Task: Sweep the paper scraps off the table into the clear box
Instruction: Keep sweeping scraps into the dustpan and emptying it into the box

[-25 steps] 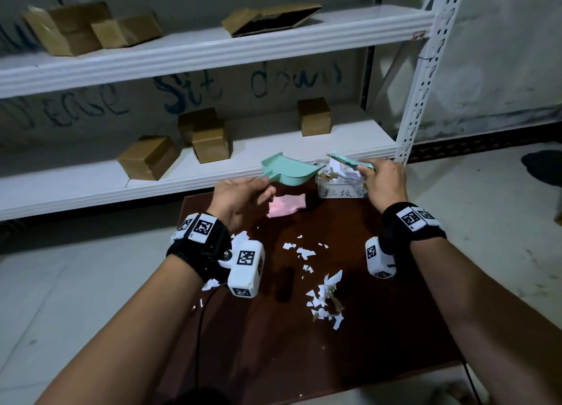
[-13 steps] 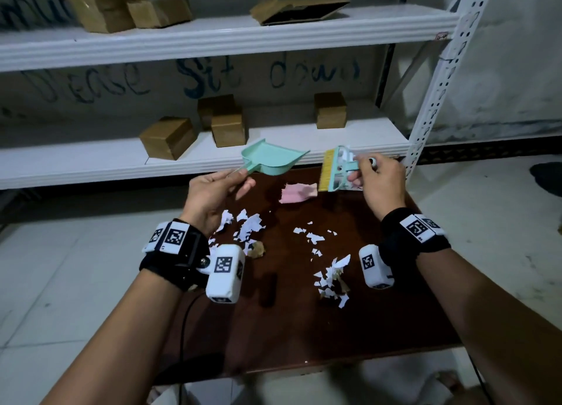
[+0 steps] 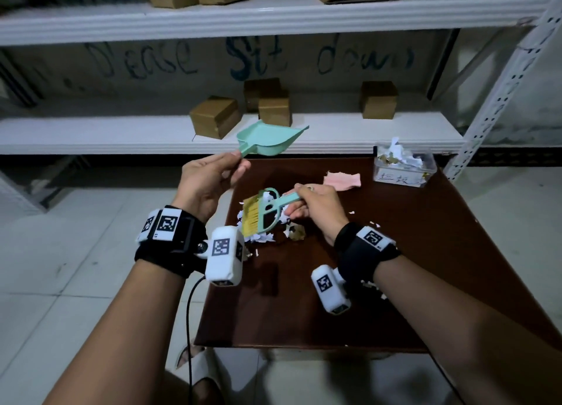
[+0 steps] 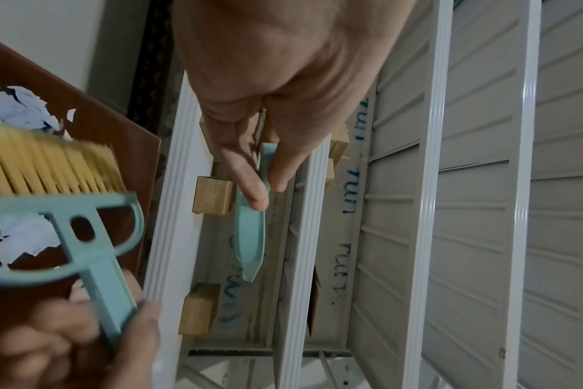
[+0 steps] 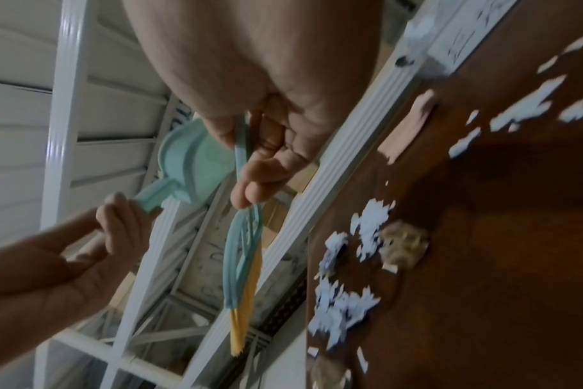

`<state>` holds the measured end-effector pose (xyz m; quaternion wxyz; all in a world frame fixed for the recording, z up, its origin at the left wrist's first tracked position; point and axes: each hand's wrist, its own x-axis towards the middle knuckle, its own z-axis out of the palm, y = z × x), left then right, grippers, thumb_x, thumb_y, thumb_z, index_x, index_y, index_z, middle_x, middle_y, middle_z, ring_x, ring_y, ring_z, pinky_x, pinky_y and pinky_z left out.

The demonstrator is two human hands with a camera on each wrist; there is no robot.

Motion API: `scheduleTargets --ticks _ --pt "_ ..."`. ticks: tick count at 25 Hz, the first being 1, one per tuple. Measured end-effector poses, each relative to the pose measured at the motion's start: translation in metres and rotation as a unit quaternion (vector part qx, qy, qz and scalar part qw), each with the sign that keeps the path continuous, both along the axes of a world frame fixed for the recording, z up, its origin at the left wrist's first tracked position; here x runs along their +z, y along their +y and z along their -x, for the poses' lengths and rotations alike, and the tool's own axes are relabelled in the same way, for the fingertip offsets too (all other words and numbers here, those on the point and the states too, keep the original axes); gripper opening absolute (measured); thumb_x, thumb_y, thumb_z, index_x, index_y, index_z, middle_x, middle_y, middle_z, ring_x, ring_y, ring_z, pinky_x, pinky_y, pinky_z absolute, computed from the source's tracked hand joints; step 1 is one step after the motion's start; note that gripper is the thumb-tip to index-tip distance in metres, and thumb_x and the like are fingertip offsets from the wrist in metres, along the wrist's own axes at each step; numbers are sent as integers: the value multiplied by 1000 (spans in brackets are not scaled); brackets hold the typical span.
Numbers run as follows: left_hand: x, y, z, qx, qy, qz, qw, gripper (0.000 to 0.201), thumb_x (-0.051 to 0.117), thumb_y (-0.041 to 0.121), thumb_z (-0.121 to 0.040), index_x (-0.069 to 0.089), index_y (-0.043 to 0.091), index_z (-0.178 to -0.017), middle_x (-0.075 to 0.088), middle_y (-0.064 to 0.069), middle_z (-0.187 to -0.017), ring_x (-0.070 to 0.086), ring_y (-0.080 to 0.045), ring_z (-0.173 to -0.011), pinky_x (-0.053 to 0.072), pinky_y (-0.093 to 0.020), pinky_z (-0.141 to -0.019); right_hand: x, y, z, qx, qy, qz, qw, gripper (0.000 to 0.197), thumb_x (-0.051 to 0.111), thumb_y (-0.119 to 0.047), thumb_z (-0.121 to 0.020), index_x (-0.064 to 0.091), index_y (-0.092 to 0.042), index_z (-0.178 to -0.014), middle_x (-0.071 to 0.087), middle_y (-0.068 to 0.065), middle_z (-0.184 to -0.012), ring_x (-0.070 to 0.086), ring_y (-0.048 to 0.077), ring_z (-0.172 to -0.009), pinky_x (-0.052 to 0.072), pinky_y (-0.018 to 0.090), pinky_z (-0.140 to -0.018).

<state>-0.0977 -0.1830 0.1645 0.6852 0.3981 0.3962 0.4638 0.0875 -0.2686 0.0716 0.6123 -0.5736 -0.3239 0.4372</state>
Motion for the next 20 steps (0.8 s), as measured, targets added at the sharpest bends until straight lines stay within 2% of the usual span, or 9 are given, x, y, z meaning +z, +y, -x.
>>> scheduleTargets --ticks 2,6,8,10,12,14,16,20 --pt "3 5 11 4 -12 3 1000 11 68 -2 -89 70 -10 -96 74 -17 -77 74 -18 -69 61 -23 -74 -8 12 26 36 9 14 999 31 50 -12 -107 67 9 -93 67 23 -65 61 16 -43 50 18 -47" --pt "7 17 34 22 -27 9 999 15 67 -4 -89 67 -13 -101 74 -19 -80 74 -20 -71 60 -21 -67 -22 28 65 71 11 49 996 28 47 -10 -108 65 7 -95 66 23 -69 62 15 -43 51 19 -45" --pt "7 19 40 21 -17 6 1000 15 69 -3 -88 68 -12 -100 75 -18 -78 74 -20 -71 60 -21 -68 -31 34 73 62 -1 79 995 28 48 -11 -108 65 6 -95 69 29 -75 65 26 -51 55 28 -52" --pt "7 20 44 21 -7 0 1000 13 70 -2 -88 69 -11 -97 75 -17 -78 74 -19 -71 60 -21 -69 -43 37 75 45 -44 117 991 30 51 -15 -106 67 9 -96 74 27 -78 71 39 -65 60 41 -66" --pt "9 22 46 21 -5 -1 1000 13 70 -2 -87 69 -11 -96 74 -17 -78 74 -19 -71 60 -21 -68 -51 34 69 33 -102 143 984 32 54 -20 -105 69 5 -93 77 16 -72 75 36 -67 62 48 -75" --pt "12 23 45 18 -11 2 1000 15 71 -2 -87 68 -12 -97 74 -17 -79 74 -20 -72 60 -21 -68 -51 26 58 22 -148 152 977 34 55 -21 -104 70 2 -85 76 10 -66 76 31 -63 64 48 -74" --pt "13 23 43 13 -16 4 1000 16 71 -1 -87 68 -13 -98 74 -18 -80 74 -21 -73 60 -21 -69 -47 18 41 7 -185 158 970 36 56 -18 -103 70 3 -78 75 10 -63 75 30 -60 65 45 -69" --pt "13 20 36 0 -12 6 1000 15 72 -1 -87 68 -12 -95 72 -17 -75 74 -21 -73 61 -23 -75 -34 -4 0 -8 -254 177 951 33 55 -14 -102 70 3 -79 74 9 -61 74 26 -55 60 31 -55"
